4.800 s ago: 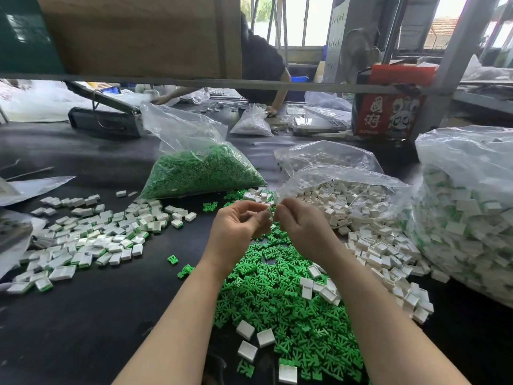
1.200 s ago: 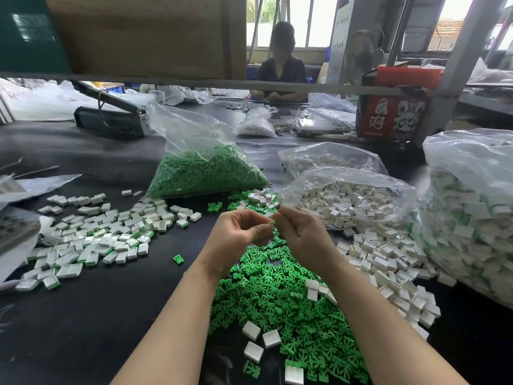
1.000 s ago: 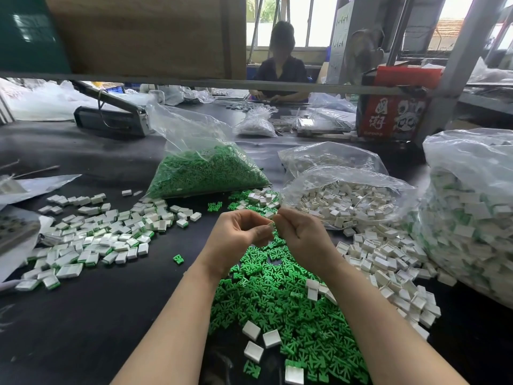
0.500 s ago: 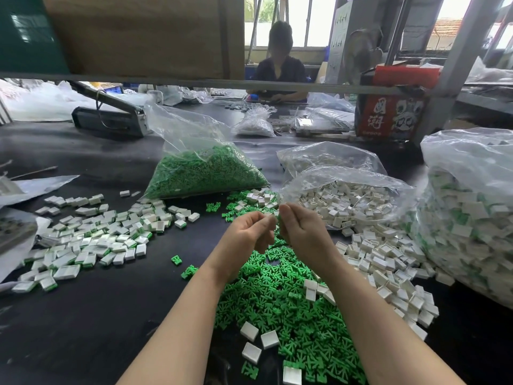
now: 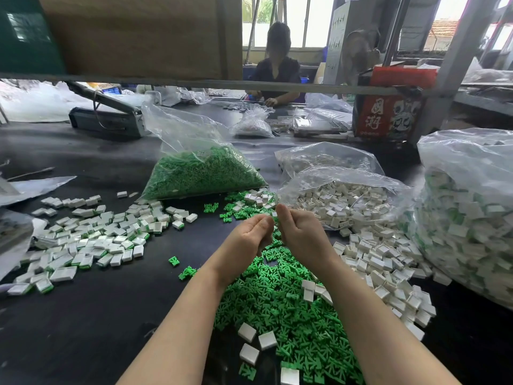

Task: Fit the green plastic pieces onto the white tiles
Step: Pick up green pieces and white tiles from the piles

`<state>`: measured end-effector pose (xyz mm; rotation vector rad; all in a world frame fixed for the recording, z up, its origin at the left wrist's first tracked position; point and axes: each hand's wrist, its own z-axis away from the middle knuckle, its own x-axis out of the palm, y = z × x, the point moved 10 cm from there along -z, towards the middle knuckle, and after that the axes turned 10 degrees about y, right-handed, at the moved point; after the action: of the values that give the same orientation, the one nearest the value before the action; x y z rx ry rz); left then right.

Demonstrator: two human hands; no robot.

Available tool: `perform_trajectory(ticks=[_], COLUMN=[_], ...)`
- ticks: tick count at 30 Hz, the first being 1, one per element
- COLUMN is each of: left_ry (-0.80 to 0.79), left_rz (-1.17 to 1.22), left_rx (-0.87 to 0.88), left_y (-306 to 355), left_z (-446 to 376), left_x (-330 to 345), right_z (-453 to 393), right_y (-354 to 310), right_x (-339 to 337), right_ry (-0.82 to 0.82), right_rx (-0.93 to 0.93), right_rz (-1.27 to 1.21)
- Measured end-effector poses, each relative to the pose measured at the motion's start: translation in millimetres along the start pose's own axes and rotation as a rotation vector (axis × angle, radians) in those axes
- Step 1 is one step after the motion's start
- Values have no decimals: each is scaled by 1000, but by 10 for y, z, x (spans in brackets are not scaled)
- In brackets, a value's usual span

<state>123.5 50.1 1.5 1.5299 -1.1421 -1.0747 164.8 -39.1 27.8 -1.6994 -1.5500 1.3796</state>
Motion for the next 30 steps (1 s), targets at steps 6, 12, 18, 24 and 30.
perform_trajectory(ticks=[6, 12, 18, 24, 30], left_ry=[-5, -11, -65, -116, -185], left_rz=[-24, 3, 80, 9, -48], left_rx=[2, 4, -17, -41, -107], left_y=[0, 27, 46, -3, -112], left_z=[-18, -14, 26, 53, 70], left_x=[-40, -32, 32, 16, 46], right_z=[-1, 9, 68, 161, 219], right_y=[-11, 14, 69, 62, 71], right_x=[28, 71, 156, 244, 276], right_ry=[-17, -74, -188, -303, -394], right_rx=[-16, 25, 155, 207, 215], right_rz=[-8, -98, -273, -265, -247])
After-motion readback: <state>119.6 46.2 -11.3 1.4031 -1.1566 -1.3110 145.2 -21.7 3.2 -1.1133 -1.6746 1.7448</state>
